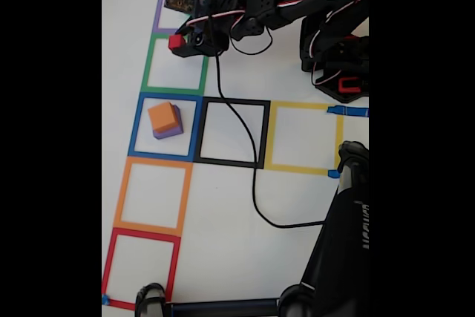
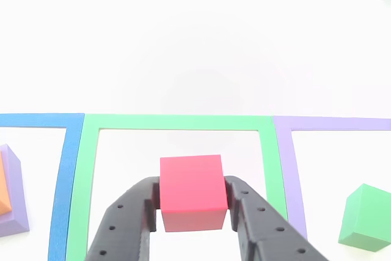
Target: Tower of hanoi
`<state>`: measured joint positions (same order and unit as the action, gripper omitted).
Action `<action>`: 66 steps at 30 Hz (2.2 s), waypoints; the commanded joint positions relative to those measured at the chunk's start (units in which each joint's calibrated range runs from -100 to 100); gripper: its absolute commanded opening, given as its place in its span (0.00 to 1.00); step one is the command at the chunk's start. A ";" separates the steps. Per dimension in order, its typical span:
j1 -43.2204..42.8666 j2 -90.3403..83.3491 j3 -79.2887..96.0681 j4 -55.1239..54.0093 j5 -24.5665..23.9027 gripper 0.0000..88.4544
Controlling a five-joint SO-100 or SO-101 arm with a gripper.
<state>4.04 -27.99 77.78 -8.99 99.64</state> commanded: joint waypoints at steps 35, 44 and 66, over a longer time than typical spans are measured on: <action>-0.01 44.01 -2.23 -49.39 0.36 0.15; 0.47 43.21 -2.14 -50.36 0.36 0.24; 5.65 -12.10 -6.32 15.63 0.36 0.01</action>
<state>8.13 -30.77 76.63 -7.38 99.64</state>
